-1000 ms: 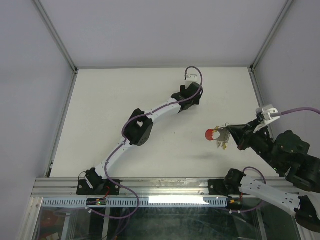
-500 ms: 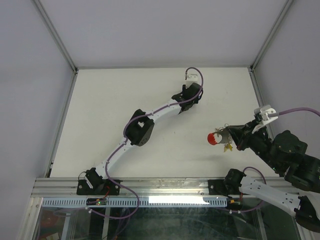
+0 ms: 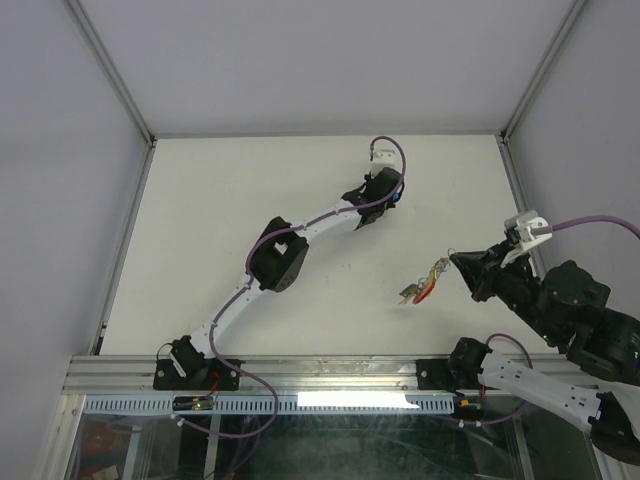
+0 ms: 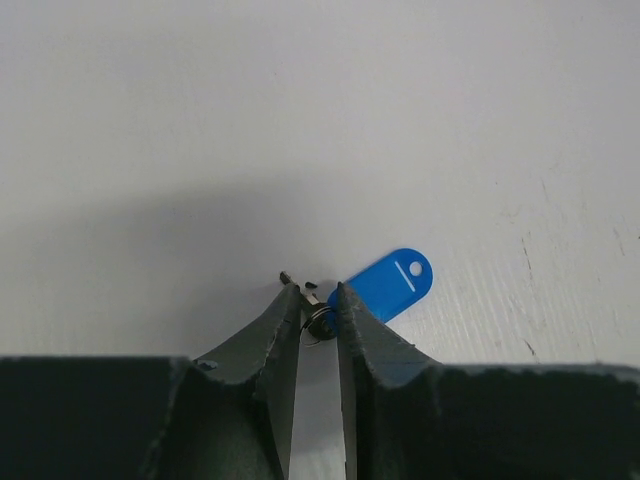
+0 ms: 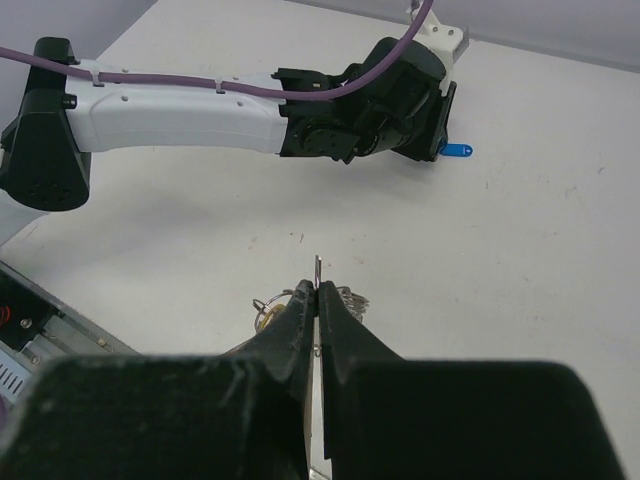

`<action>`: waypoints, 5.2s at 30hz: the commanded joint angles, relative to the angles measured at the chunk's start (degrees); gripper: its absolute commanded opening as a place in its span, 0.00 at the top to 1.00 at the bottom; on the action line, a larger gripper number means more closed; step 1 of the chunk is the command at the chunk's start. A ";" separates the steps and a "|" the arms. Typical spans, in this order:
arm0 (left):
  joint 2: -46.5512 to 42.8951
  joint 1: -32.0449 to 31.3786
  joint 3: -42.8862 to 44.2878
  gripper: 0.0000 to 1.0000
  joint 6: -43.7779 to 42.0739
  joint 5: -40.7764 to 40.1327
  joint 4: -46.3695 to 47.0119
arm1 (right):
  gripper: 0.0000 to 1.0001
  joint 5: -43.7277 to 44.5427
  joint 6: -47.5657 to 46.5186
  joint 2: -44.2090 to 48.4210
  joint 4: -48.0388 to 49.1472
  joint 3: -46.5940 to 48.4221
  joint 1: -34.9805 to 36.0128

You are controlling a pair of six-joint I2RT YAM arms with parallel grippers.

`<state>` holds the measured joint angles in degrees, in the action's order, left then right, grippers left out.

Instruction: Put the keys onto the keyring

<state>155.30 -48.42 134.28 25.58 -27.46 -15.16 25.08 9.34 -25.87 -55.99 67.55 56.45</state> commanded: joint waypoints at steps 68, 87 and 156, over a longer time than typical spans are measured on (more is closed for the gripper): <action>-63.38 10.46 -87.26 0.36 -20.51 47.97 13.20 | 1.00 -7.09 4.65 -4.19 9.40 -3.41 -0.04; -58.09 10.98 -88.09 0.56 -21.65 50.99 16.81 | 1.00 -8.10 5.03 -4.63 9.92 -3.43 -0.03; -103.17 7.16 -65.70 1.00 -46.45 50.51 -4.97 | 1.00 -47.67 -34.07 -12.13 64.87 -21.51 -0.02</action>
<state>53.91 -40.60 65.43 -16.56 17.08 -20.27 -17.61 -24.03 -34.76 -6.33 44.23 56.45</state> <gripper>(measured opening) 0.003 0.009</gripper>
